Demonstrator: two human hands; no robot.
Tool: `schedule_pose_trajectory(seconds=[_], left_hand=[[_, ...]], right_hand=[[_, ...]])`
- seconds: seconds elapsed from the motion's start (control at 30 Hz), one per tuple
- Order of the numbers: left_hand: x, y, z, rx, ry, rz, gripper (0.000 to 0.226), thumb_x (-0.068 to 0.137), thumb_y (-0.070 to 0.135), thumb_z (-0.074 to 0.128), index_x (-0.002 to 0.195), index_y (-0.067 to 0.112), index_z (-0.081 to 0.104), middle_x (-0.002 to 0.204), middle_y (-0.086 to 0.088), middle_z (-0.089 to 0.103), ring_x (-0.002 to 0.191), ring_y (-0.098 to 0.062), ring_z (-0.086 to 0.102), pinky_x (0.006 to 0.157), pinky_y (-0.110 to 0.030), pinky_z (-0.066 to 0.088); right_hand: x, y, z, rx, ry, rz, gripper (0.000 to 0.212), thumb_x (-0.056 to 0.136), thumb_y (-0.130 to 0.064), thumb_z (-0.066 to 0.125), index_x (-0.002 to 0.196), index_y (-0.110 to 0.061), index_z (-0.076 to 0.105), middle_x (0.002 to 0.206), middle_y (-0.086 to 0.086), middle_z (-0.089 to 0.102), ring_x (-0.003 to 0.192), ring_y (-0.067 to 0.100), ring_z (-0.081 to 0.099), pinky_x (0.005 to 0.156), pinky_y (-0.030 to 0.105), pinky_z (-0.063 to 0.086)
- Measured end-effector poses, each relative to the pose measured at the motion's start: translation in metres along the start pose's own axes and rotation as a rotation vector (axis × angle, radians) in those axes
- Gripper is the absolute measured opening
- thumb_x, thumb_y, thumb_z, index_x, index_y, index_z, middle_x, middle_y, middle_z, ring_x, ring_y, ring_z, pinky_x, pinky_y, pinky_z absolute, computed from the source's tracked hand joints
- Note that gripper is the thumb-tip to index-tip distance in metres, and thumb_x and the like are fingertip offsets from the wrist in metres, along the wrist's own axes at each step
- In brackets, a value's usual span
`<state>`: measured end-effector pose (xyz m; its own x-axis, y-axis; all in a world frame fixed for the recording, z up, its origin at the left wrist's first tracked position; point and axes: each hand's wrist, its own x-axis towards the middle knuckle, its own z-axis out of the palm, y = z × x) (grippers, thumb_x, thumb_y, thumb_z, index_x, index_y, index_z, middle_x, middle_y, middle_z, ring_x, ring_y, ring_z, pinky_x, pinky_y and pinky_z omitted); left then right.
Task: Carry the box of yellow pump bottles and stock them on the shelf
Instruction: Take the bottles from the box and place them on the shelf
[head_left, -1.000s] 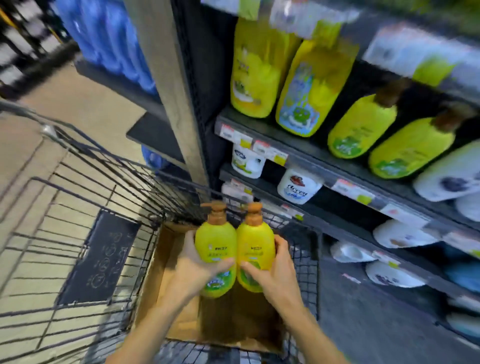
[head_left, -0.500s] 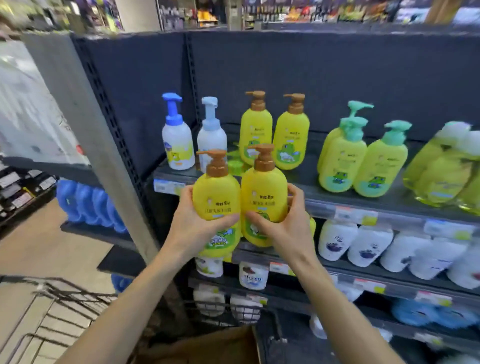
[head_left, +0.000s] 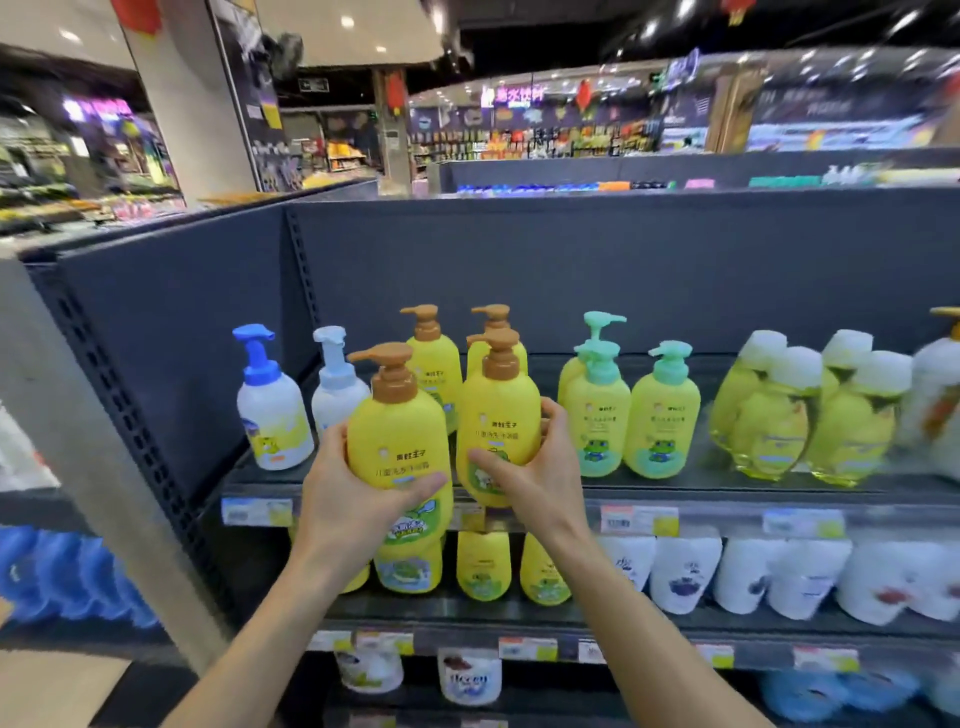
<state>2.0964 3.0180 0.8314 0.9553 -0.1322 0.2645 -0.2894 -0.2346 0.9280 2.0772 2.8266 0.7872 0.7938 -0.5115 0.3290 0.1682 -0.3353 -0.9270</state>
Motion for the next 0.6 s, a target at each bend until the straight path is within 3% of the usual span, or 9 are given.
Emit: schedule_pose_trajectory(seconds=[0.2,0.4,0.6], left_hand=[[-0.002,0.003,-0.011,-0.001,-0.007,0.021,0.069,0.052,0.021,0.094,0.108,0.028,0.054,0.099,0.006,0.068,0.088,-0.011,0.067,0.066,-0.028,0.053],[-0.001,0.005,-0.014,-0.011,-0.013,0.021,0.067,0.049,0.018,0.095,0.101,0.029,0.054,0.096,0.003,0.067,0.088,-0.015,0.067,0.069,-0.037,0.056],[0.0,0.0,-0.011,0.007,-0.041,0.031,0.066,0.052,0.018,0.095,0.103,0.027,0.054,0.096,0.004,0.066,0.082,-0.004,0.066,0.062,-0.024,0.053]], right_hand=[[0.035,0.015,0.007,-0.011,0.008,-0.009,0.085,0.063,-0.034,0.09,0.129,-0.031,0.036,0.116,-0.008,0.057,0.104,0.009,0.06,0.084,0.03,0.056],[0.054,0.027,0.009,0.017,-0.045,0.041,0.081,0.067,-0.023,0.089,0.126,-0.033,0.034,0.109,-0.018,0.053,0.097,-0.002,0.057,0.067,0.01,0.048],[0.065,0.034,0.012,0.051,-0.043,0.071,0.083,0.068,-0.023,0.089,0.131,-0.031,0.035,0.109,-0.02,0.052,0.096,-0.003,0.056,0.067,0.015,0.047]])
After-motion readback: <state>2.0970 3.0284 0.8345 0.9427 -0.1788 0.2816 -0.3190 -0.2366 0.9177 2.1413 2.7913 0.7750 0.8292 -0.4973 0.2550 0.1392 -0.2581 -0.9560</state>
